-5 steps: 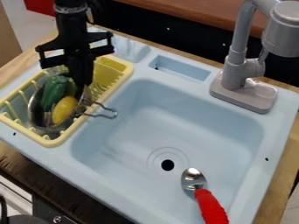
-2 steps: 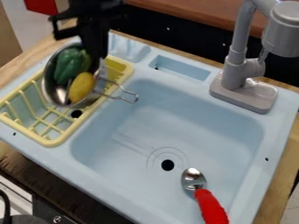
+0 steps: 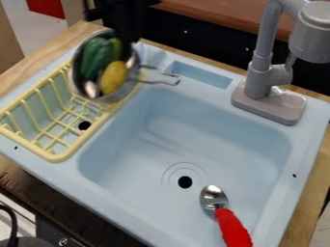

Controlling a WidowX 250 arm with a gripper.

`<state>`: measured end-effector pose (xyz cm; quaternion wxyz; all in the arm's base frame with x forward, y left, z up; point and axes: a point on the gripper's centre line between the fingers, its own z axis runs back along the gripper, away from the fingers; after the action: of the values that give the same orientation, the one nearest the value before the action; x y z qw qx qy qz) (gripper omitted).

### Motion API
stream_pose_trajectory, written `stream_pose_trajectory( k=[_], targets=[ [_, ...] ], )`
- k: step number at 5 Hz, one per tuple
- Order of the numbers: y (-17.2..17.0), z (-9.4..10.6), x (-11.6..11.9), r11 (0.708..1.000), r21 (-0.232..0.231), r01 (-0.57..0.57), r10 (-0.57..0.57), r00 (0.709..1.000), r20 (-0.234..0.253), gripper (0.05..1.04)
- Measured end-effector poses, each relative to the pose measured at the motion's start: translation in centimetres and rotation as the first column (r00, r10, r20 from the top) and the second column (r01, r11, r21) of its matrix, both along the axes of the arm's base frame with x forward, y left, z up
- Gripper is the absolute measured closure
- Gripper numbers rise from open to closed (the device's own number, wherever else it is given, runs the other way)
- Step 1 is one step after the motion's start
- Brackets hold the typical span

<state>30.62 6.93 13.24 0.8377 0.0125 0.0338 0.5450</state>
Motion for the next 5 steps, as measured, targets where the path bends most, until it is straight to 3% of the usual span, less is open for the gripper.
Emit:
stream_pose_trajectory(
  k=[1, 3, 5],
  targets=[
    [-1.2, -0.3, 1.6, 0.999, 0.011, -0.032, 0.032, 0.999, -0.017, 1.029],
    [-3.7, -2.4, 2.7, 0.998, 0.024, -0.052, 0.053, 0.997, -0.047, 1.029],
    [-5.5, -3.1, 5.0, 0.999, 0.02, -0.036, 0.037, 0.999, -0.028, 1.029]
  ],
)
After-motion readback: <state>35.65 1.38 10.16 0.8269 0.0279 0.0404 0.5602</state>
